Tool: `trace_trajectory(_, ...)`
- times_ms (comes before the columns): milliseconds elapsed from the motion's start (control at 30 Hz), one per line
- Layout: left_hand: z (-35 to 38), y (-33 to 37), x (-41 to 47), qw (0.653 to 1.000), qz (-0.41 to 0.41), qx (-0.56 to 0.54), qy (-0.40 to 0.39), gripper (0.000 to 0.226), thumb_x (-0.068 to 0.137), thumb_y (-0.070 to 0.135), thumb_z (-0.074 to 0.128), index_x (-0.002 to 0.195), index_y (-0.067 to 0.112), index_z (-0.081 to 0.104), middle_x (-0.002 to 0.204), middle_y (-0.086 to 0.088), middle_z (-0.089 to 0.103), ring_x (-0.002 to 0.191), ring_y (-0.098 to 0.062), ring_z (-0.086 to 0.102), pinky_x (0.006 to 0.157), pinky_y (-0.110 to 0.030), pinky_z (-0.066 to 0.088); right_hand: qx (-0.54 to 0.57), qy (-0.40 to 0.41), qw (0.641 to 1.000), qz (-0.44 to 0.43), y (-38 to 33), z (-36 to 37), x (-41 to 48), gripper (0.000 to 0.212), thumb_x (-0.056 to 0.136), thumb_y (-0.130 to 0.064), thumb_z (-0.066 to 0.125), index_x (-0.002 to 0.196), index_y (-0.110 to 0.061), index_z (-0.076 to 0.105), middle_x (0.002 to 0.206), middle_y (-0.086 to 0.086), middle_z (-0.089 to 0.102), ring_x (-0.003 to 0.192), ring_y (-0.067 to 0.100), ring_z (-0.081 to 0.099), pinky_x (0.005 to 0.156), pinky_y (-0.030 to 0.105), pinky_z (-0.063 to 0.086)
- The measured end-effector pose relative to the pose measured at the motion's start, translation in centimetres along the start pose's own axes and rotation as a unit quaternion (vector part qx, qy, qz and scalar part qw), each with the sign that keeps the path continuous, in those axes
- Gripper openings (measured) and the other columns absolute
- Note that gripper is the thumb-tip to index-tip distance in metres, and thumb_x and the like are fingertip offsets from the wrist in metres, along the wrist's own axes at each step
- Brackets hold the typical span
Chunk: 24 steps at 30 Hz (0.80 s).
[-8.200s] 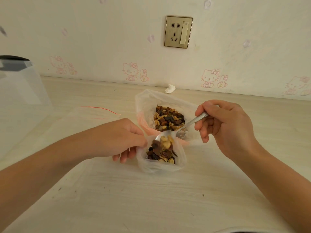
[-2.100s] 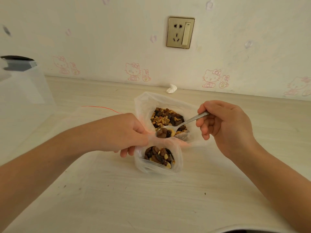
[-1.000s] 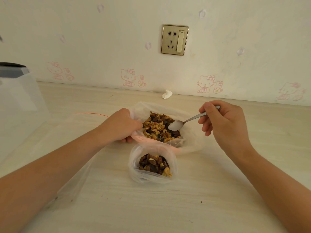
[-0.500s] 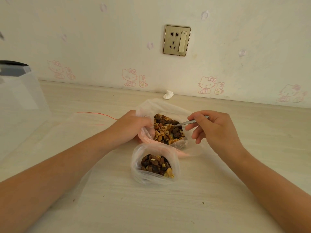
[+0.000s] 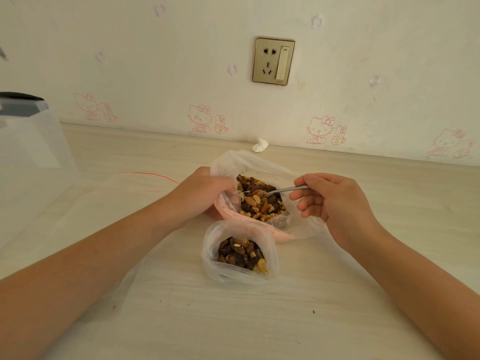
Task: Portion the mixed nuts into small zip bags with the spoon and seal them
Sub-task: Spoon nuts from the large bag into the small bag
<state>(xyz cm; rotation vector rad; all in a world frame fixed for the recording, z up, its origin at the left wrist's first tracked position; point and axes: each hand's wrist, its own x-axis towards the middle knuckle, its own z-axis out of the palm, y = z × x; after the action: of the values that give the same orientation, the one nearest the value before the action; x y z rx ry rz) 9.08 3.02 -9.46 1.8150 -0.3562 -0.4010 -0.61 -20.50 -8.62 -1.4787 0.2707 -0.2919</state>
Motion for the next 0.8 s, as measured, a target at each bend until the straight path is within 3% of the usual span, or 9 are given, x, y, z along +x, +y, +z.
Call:
trace_trajectory(200,-0.3,-0.1,-0.1,1.0,-0.007,0.025,0.014,0.014,0.072,0.03,0.067,0.072,0.018,0.074,0.065,0.0,0.073,0.055,-0.012,0.068,0.047,-0.017,0.049,0.029,0.002,0.999,0.014,-0.1,-0.3,0.1,0.023,0.104,-0.007,0.055,0.094,0.002,0.073,0.077,0.021,0.074,0.05,0.018,0.063,0.045,0.024,0.053)
trace_trajectory(300,-0.7,0.2,-0.3,0.997,-0.016,0.074,0.019,0.02,0.08,0.034,0.07,0.077,0.014,0.068,0.057,0.003,0.068,0.049,-0.009,0.064,0.042,-0.017,0.047,0.033,0.0,0.999,0.013,-0.1,-0.3,0.1,0.023,0.104,-0.007,0.055,0.094,0.003,0.073,0.076,0.021,0.073,0.051,0.019,0.063,0.045,0.025,0.052)
trace_trajectory(433,-1.7,0.9,-1.6,0.993,-0.028,0.112,-0.039,0.036,0.076,0.056,0.065,0.06,0.023,0.069,0.063,-0.006,0.07,0.055,-0.019,0.063,0.049,-0.025,0.049,0.037,-0.005,0.999,0.007,-0.2,-0.3,-0.1,0.024,0.104,-0.007,0.055,0.092,0.002,0.073,0.075,0.021,0.073,0.049,0.019,0.062,0.043,0.025,0.051)
trace_trajectory(500,-1.8,1.0,-2.6,0.992,-0.027,0.12,-0.038,0.042,0.078,0.064,0.061,0.056,0.028,0.07,0.062,-0.002,0.069,0.053,-0.016,0.064,0.049,-0.027,0.047,0.039,-0.01,0.999,0.0,-0.3,-0.4,-0.2,0.025,0.104,-0.008,0.054,0.091,0.002,0.073,0.074,0.02,0.072,0.049,0.019,0.061,0.043,0.025,0.051)
trace_trajectory(633,-1.7,1.2,-4.7,0.985,-0.03,0.166,-0.015,0.065,0.075,0.077,0.056,0.074,0.014,0.071,0.063,-0.005,0.072,0.051,-0.019,0.065,0.046,-0.028,0.048,0.05,-0.023,0.998,-0.013,-0.5,-0.4,-0.6,0.026,0.102,-0.008,0.055,0.087,0.001,0.074,0.071,0.02,0.071,0.048,0.02,0.06,0.042,0.026,0.049)
trace_trajectory(700,-1.9,1.4,-6.1,0.982,-0.031,0.183,-0.026,0.077,0.07,0.085,0.054,0.07,0.01,0.068,0.061,-0.006,0.07,0.05,-0.019,0.063,0.044,-0.026,0.047,0.055,-0.033,0.998,-0.019,-0.6,-0.2,-0.8,0.028,0.102,-0.007,0.054,0.084,0.0,0.075,0.07,0.02,0.07,0.046,0.02,0.059,0.041,0.026,0.049)
trace_trajectory(800,-1.8,1.2,-8.4,0.975,-0.005,0.216,-0.053,0.067,0.075,0.082,0.055,0.061,0.017,0.065,0.055,0.001,0.066,0.047,-0.012,0.059,0.046,-0.021,0.045,0.063,-0.052,0.996,-0.027,-0.8,0.0,-1.2,0.035,0.102,-0.006,0.053,0.076,-0.004,0.077,0.067,0.02,0.069,0.044,0.021,0.057,0.039,0.027,0.047)
